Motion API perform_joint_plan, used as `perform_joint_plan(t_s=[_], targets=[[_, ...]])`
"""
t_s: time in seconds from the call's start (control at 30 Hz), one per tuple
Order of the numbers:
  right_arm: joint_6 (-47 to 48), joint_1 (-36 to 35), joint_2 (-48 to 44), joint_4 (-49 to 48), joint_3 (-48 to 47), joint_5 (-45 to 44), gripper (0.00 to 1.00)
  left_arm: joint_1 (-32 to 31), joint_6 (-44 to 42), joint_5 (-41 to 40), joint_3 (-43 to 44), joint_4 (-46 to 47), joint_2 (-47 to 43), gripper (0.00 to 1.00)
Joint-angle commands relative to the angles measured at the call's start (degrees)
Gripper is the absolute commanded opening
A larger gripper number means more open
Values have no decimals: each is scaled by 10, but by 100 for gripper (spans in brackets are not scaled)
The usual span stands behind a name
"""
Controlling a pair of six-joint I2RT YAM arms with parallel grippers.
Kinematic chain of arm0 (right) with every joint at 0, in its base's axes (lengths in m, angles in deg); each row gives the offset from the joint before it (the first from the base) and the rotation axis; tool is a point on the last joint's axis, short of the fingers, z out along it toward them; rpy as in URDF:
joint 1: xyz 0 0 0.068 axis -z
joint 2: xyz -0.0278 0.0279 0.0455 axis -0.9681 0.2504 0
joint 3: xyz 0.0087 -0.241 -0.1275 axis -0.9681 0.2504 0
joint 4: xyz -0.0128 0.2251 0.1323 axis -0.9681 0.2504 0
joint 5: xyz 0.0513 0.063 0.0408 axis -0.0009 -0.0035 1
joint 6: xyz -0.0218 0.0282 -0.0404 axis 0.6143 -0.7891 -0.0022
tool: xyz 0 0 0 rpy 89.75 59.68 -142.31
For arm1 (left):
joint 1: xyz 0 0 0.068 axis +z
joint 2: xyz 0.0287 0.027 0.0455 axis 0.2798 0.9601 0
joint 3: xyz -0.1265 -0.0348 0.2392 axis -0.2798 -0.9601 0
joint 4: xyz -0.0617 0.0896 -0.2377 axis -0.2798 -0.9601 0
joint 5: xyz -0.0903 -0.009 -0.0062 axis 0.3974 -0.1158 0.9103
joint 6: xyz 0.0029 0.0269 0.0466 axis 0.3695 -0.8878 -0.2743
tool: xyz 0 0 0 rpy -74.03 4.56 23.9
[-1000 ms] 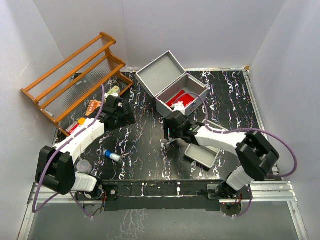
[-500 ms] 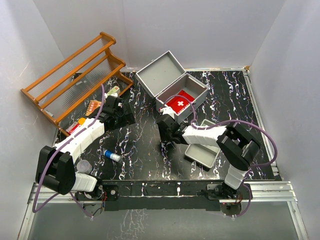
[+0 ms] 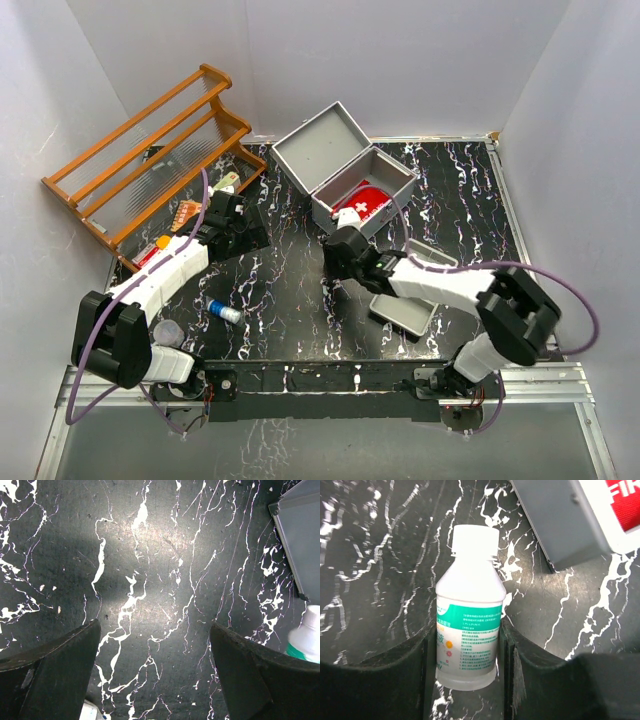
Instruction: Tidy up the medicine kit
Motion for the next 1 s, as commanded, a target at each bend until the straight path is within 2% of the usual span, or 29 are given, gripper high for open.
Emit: perform_joint_plan(t_s=[0.0,0.3,0.53,0.73,0.83,0.97], targets=[[-33,0,-98,-77,44,-23,24,5,-3,-10,9,0,-9,89],[-121,0,-256,-53,145,-143,25,16,-11,-25,9,-9,-26,90],[-230,5,-328,30,180,-222,26,23,-11,-27,9,-13,-38,90],[-296,38,-326,100,173,-248,26,26,-14,-25,10,-18,-44,90],[-336,89,-299,149,156,-229,26,32,-19,-26,10,-22,-44,91],[-339,128,-270,147,152,-202,25,40,-23,-25,12,-24,-40,91]])
